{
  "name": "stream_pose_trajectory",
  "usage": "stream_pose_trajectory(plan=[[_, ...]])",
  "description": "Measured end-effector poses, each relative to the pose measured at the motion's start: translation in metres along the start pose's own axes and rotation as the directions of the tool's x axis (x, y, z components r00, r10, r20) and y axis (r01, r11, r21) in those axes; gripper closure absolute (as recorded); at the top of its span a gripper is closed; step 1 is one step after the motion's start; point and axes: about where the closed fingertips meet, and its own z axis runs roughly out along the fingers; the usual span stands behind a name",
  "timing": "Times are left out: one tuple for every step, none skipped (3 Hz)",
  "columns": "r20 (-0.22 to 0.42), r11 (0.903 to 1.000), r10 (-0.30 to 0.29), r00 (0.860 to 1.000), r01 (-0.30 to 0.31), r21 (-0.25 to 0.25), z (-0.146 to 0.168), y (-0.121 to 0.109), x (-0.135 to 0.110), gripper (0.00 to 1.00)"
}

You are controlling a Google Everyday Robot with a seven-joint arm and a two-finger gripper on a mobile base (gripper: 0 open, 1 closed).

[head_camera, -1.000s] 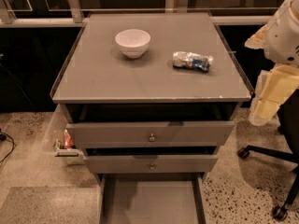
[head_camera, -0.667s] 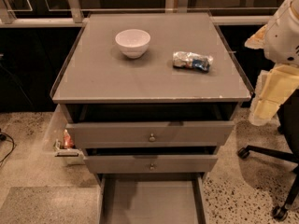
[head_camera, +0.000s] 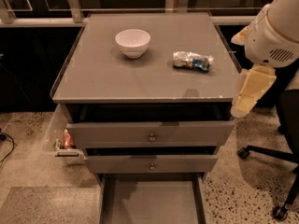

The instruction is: Place redbull can into bottom drawer

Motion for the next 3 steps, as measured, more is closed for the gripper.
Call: stream_pose_trajectory(plan=[[0.083, 0.9993, -0.026, 0.996, 0.024, 0.028, 0.024, -0.031, -0.015, 0.0], [0.146, 0.9995, -0.026, 0.989, 0.022, 0.024, 0.052, -0.065, -0.023, 0.0], [0.192, 0.9999, -0.01, 0.981, 0.01, 0.002, 0.079, -0.094, -0.025, 0.0]])
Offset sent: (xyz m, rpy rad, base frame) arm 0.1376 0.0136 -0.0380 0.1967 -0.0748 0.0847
